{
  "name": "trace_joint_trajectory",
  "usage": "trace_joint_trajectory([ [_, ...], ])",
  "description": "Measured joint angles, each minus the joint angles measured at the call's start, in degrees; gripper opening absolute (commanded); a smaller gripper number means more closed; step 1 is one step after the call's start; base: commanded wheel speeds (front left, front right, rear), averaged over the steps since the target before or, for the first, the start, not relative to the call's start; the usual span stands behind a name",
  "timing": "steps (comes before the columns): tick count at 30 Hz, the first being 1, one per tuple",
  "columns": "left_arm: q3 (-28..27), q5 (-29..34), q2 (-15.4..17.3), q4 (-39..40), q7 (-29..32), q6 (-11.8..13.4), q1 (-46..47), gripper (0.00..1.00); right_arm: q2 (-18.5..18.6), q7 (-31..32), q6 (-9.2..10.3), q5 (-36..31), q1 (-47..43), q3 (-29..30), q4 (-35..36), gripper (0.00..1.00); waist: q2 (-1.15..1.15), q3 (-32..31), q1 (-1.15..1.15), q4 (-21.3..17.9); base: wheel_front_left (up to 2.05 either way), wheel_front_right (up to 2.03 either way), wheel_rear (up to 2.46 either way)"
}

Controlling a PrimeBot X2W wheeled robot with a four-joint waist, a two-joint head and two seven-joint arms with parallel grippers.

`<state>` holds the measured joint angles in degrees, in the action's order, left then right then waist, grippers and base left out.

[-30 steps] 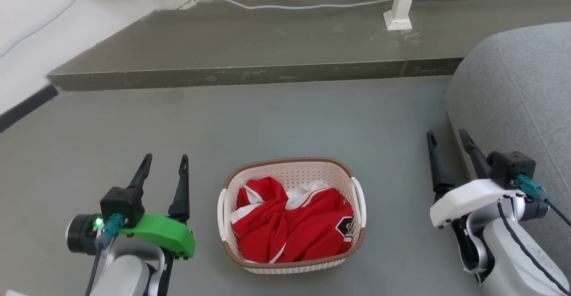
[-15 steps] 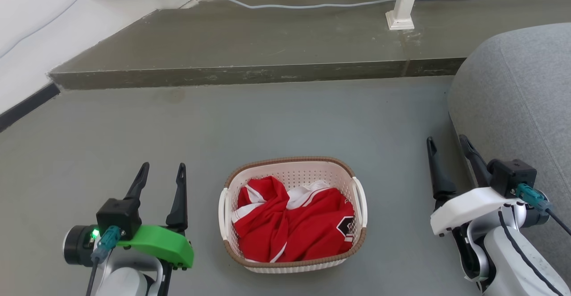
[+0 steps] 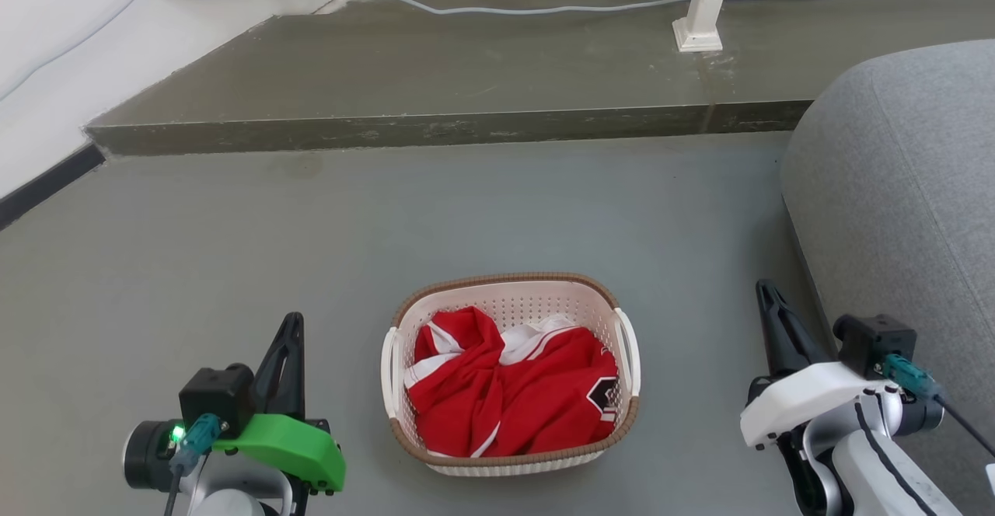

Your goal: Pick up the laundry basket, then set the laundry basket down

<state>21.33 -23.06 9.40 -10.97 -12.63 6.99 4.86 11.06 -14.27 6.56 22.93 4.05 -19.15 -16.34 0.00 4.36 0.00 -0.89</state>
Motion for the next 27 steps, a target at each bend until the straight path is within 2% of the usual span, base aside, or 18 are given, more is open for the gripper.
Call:
trace_joint_trajectory([
  [6, -0.7, -2.6, -0.6, 0.1, 0.1, -0.6, -0.3, 0.00, -0.3, 0.5, -0.77, 3.0, -0.1, 0.9, 0.1, 0.00, 0.00, -0.3, 0.00, 0.1, 0.00, 0.00, 0.00],
  [27, -5.4, -19.0, -1.6, 0.2, 4.1, -3.5, -0.5, 0.00, -2.1, 4.7, -3.37, 19.0, -0.1, 6.2, 0.6, 0.00, 0.00, -1.1, 0.00, 0.2, 0.00, 0.00, 0.00],
])
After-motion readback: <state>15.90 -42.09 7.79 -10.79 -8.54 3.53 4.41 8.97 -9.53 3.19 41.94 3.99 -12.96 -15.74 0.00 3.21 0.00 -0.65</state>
